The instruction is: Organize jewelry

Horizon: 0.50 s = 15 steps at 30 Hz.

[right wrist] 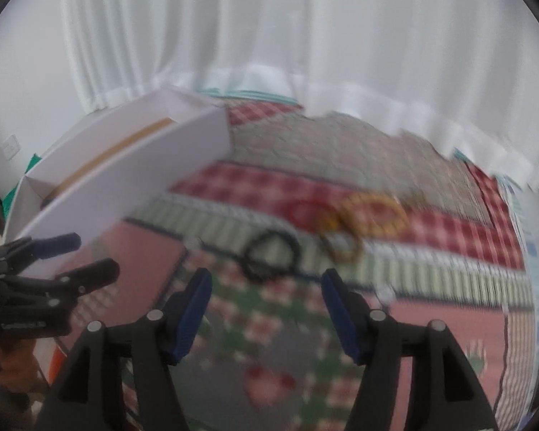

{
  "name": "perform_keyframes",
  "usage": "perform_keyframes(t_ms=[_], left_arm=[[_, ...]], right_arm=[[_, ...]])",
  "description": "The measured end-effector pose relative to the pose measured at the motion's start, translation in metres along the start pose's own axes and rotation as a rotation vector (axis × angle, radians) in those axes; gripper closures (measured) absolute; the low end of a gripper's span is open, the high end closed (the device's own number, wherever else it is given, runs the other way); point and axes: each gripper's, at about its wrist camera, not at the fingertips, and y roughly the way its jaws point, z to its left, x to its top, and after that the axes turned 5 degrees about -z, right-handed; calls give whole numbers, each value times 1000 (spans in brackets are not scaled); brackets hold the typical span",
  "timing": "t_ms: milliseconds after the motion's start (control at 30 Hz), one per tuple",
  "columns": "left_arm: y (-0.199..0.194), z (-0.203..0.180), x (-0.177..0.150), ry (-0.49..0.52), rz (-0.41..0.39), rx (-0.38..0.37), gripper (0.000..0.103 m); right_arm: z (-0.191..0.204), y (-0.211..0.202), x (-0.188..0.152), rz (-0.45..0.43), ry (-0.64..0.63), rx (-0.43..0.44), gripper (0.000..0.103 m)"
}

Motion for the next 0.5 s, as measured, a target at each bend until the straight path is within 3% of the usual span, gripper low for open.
perform_keyframes(t_ms=[133, 300, 500], left_arm=[[7, -20, -14, 17, 28, -41, 12], [1, -36, -18, 73, -16, 4, 12], [2, -36, -23, 45, -4, 5, 12]], right_arm=[[-20, -10, -28, 14, 60, -27, 38], [-30, -18, -40, 1, 87, -48, 38], [-34, -27, -44, -15, 99, -56, 34]])
